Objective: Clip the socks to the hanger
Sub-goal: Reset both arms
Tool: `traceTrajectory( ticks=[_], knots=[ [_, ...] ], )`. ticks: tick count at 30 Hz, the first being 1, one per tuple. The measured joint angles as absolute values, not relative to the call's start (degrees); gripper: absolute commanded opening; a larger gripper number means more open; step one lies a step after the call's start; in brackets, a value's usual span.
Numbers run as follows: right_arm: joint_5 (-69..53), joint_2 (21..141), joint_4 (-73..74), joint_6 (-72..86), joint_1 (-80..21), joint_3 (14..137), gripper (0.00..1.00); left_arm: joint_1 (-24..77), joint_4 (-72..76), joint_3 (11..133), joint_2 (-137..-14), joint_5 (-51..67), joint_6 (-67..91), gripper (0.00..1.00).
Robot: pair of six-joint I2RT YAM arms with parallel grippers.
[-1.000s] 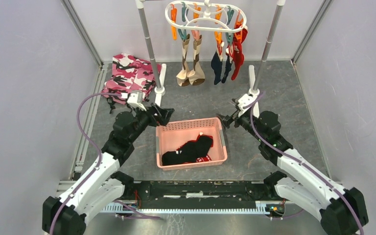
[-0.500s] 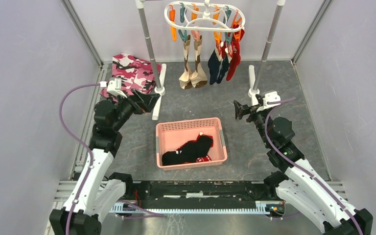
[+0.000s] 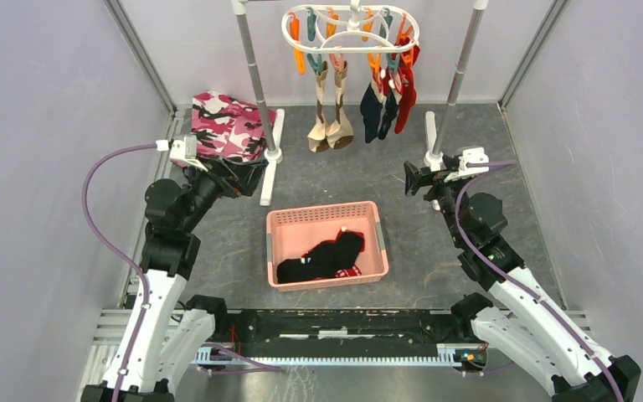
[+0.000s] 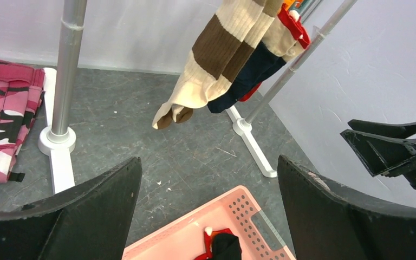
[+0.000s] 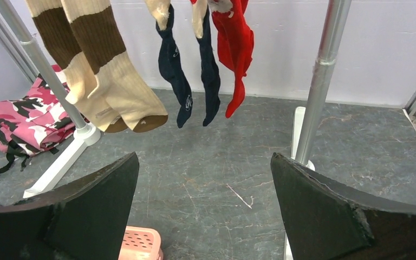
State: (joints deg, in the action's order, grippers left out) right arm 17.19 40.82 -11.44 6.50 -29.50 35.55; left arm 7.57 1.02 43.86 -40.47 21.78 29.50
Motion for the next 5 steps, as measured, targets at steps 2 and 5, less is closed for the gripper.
traceTrajectory(
  ticks=[2,5],
  knots=[
    [16.5,40.8,-11.4,6.3,-29.5,35.6,0.98,7.6,1.0,43.8,-39.9,22.2,29.5,1.00],
    [15.4,40.8,-11.4,6.1,-29.5,35.6,0.98,7.6,1.1,43.8,-39.4,23.1,29.5,1.00]
  ],
)
